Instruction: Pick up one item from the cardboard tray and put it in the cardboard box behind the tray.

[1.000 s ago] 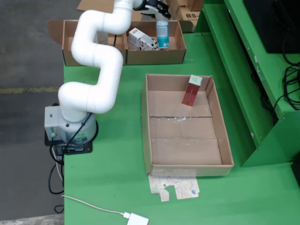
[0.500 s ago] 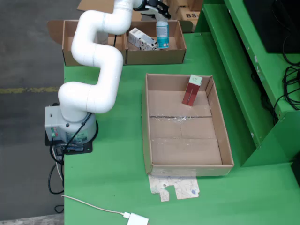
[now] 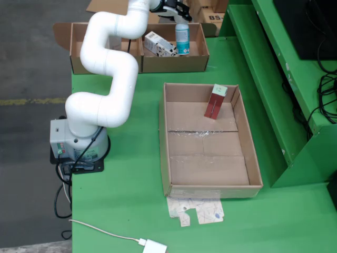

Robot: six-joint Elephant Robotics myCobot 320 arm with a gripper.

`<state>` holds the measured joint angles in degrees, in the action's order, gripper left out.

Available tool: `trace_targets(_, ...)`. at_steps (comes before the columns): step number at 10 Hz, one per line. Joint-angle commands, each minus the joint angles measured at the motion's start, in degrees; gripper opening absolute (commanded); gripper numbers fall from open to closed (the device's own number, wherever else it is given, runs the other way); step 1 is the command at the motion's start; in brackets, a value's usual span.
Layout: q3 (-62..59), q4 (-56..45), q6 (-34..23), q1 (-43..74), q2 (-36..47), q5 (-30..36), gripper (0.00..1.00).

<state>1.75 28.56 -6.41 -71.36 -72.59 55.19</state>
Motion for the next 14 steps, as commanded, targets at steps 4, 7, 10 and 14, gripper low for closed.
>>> trace_targets(4,-1.75,0.78,0.03,0.37,1.47,-0.59,0.2)
trace_targets(7,-1.75,0.78,0.03,0.37,1.47,-0.59,0.5)
trace_targets(10,-1.75,0.78,0.03,0.37,1.47,-0.59,0.8)
trace_targets(14,-1.75,0.78,0.04,0.38,1.47,-0.58,1.0)
